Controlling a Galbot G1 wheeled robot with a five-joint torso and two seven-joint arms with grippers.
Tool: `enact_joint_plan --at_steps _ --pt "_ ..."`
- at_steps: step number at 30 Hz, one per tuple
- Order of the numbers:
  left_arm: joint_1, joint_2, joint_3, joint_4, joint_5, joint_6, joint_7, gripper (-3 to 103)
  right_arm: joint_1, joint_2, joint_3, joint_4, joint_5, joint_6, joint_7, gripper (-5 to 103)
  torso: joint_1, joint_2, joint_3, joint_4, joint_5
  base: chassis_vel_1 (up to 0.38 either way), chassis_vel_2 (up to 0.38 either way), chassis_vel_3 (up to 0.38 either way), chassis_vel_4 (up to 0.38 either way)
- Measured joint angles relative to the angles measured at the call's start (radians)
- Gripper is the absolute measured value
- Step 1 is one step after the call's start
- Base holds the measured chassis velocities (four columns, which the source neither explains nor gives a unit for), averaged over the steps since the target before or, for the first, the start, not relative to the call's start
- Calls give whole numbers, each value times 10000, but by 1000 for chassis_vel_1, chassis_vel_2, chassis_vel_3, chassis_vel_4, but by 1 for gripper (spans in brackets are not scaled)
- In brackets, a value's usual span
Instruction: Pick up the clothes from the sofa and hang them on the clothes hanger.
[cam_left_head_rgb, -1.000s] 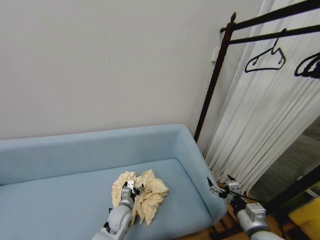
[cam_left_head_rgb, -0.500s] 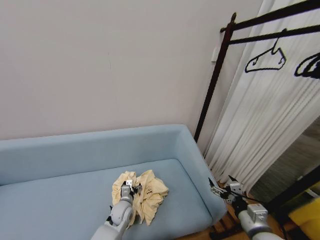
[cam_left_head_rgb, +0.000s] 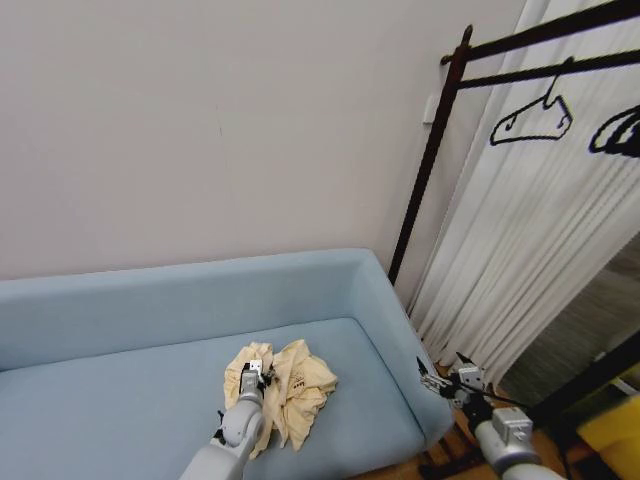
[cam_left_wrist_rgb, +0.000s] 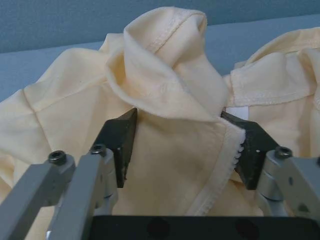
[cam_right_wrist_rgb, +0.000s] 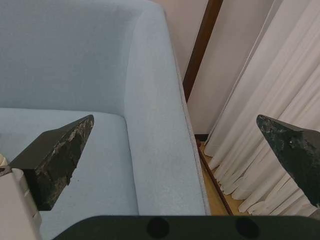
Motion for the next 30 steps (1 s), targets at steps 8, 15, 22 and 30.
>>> enact_joint_plan --at_steps 8,15,22,30 --pt "-55 5 53 23 2 0 9 26 0 50 5 0 -38 10 -4 100 0 0 0 0 1 0 0 0 0" --pt "86 11 -69 -45 4 0 11 2 137 45 -46 -113 -51 12 -13 100 0 0 0 0 0 0 0 0 0" --pt "263 93 -452 -250 47 -165 -21 1 271 34 -95 -207 -38 12 -15 100 0 0 0 0 -1 0 0 0 0" --pt "480 663 -1839 -989 -202 -1136 1108 1 1235 -186 -1240 -382 595 -372 393 100 0 0 0 0 -2 0 0 0 0"
